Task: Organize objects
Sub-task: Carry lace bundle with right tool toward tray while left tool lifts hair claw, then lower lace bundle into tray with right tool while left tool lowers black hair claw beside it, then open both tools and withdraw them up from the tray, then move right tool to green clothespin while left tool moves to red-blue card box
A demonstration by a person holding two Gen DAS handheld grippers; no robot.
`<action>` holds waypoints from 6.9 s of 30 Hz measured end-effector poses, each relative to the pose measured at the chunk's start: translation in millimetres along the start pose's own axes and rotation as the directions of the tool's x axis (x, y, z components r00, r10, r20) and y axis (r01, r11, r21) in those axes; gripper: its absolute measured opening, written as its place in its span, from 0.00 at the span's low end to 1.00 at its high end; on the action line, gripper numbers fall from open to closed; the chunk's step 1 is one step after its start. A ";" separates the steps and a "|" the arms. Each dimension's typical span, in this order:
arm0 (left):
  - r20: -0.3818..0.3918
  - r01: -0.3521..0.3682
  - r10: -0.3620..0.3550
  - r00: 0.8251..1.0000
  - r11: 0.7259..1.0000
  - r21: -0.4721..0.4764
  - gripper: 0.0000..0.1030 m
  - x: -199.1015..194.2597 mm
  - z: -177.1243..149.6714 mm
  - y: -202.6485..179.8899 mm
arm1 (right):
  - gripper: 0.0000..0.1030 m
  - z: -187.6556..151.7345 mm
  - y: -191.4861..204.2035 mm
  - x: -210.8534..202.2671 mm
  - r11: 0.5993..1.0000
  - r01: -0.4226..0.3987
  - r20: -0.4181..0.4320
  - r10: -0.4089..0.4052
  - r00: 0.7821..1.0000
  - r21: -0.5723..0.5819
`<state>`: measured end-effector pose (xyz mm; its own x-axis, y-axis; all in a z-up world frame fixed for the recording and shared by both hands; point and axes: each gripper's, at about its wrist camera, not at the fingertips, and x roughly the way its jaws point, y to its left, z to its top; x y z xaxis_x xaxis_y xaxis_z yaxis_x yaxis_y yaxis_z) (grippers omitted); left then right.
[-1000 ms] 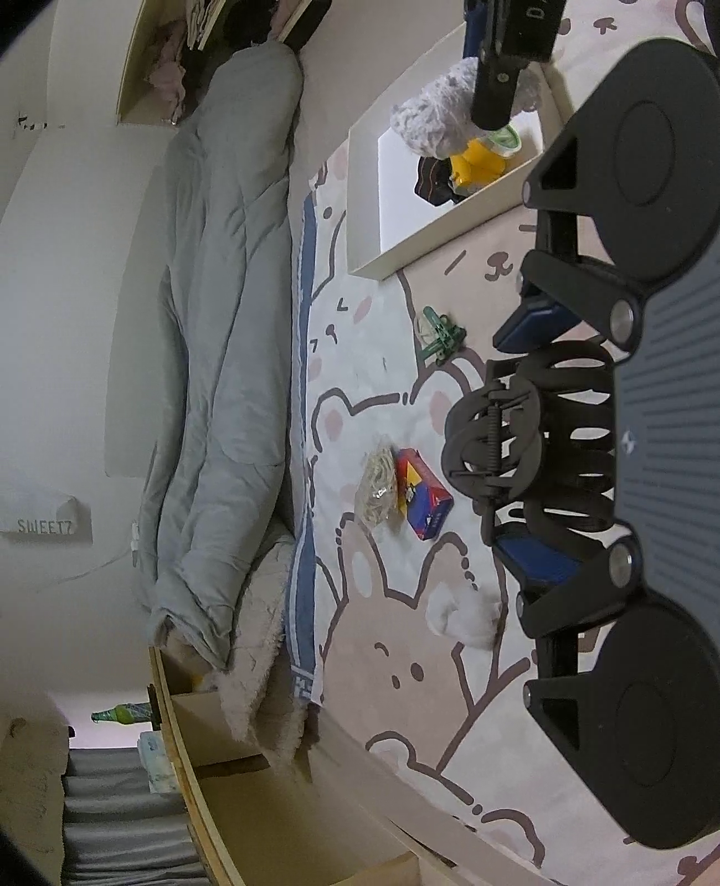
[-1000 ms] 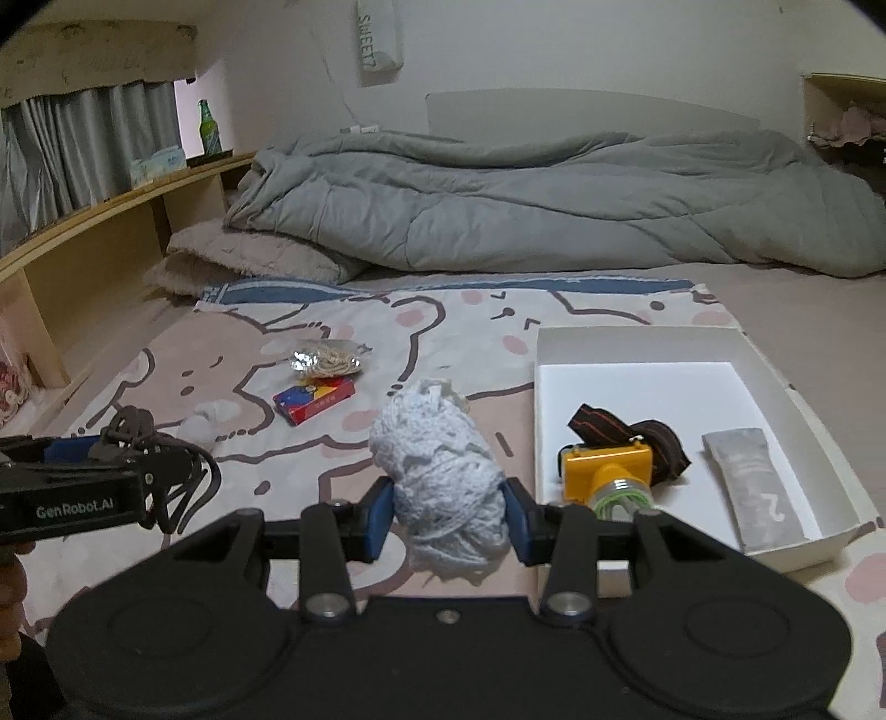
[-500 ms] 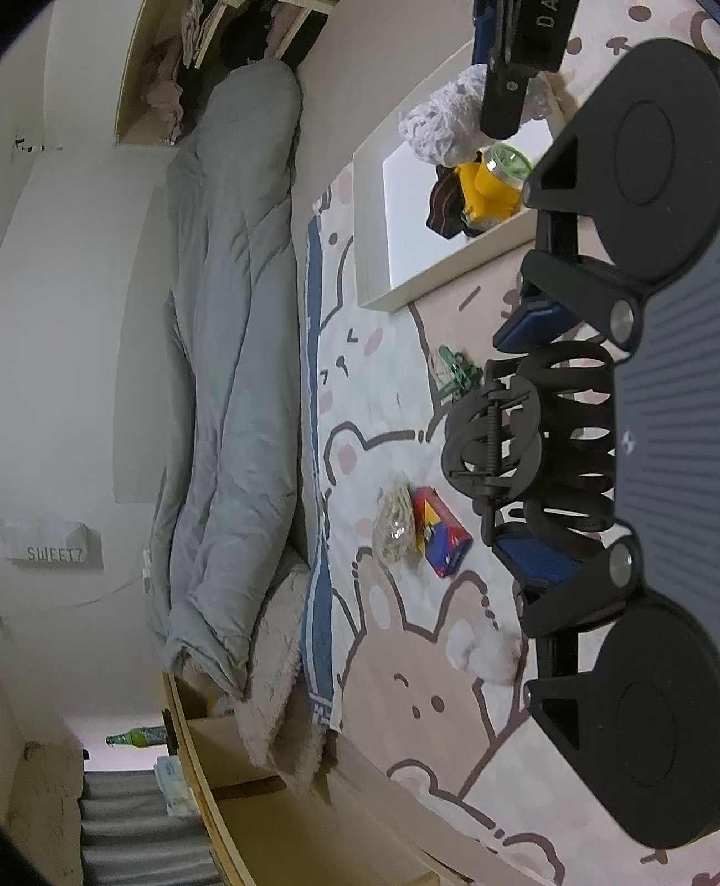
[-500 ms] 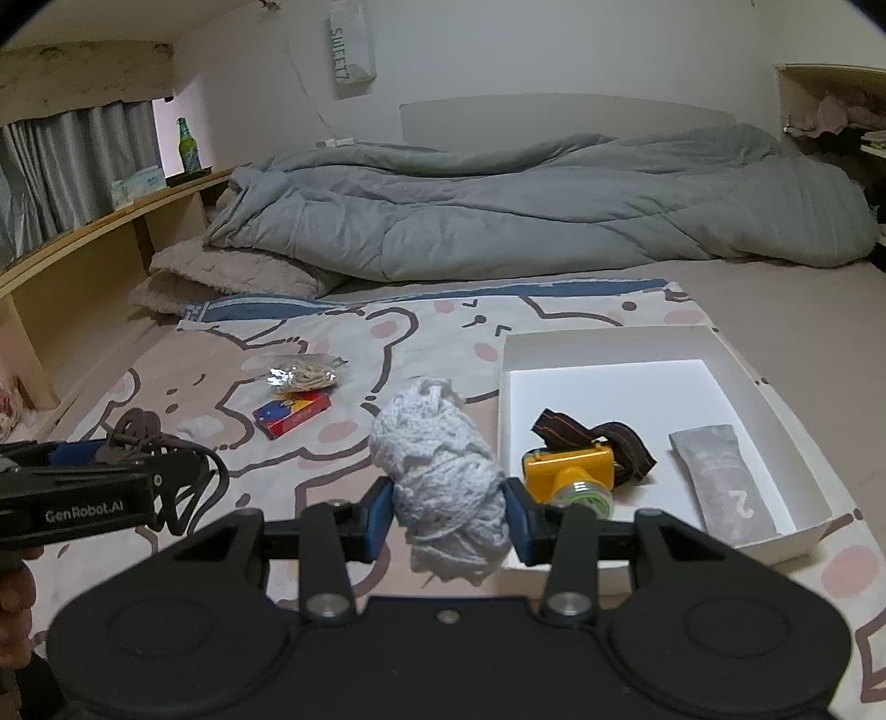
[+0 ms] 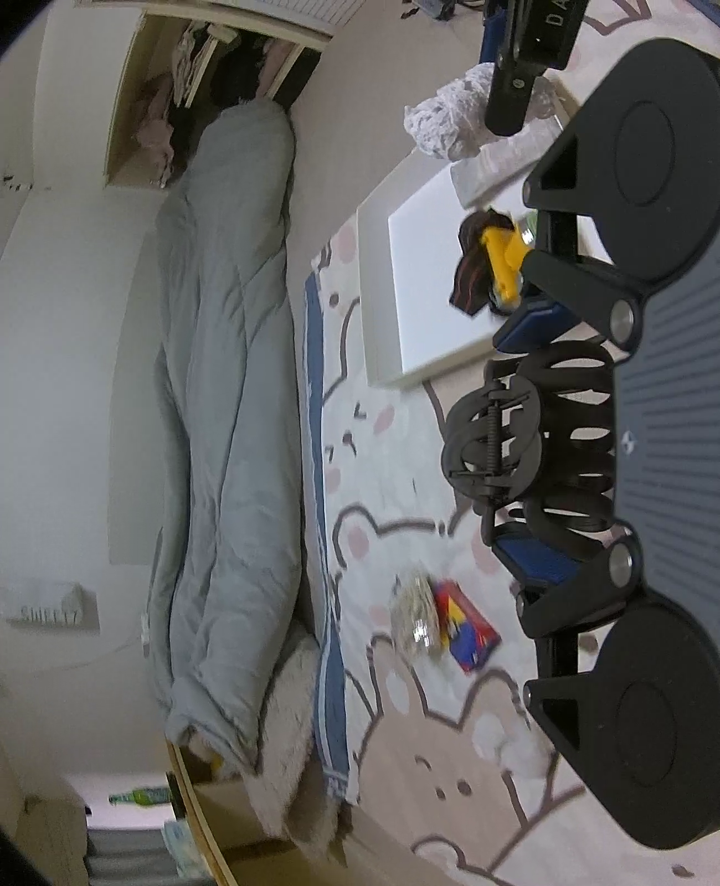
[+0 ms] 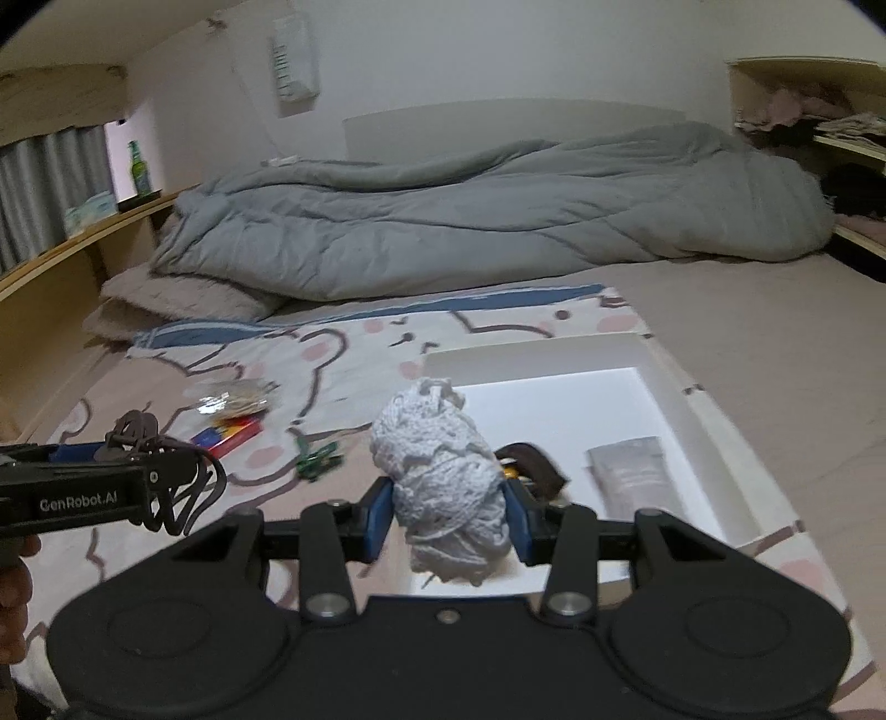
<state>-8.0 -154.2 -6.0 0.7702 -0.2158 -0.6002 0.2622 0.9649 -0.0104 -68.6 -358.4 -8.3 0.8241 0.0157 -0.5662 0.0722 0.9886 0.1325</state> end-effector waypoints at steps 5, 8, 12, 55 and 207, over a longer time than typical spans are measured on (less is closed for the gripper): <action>-0.011 0.027 -0.027 1.000 0.999 0.028 0.70 18.3 7.7 -26.2 | 0.42 5.1 -30.8 7.7 0.999 0.041 -0.008 -0.041 0.999 0.031; -0.025 0.060 -0.059 0.998 0.998 0.032 0.70 28.7 10.3 -40.1 | 0.42 7.8 -48.6 15.4 0.997 0.055 -0.017 -0.054 0.998 0.060; -0.054 0.113 -0.111 0.992 0.993 0.031 0.70 41.9 10.0 -58.3 | 0.42 8.2 -70.5 29.6 0.993 0.063 -0.037 -0.060 0.998 0.102; -0.271 0.393 -0.411 0.870 0.912 -0.122 0.71 147.2 -19.6 -157.0 | 0.42 -15.6 -179.7 129.8 0.933 -0.005 -0.227 0.093 0.969 0.359; -0.035 -0.126 0.123 0.992 0.986 -0.104 1.00 -1.4 0.3 163.3 | 1.00 19.4 109.7 69.3 0.996 -0.039 -0.031 0.036 0.999 -0.086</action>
<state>33.9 3.6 -6.6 0.7755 -0.0899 -0.6249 0.1008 0.9947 -0.0181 7.3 -251.8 -17.2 0.8086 0.0561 -0.5857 -0.0083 0.9964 0.0840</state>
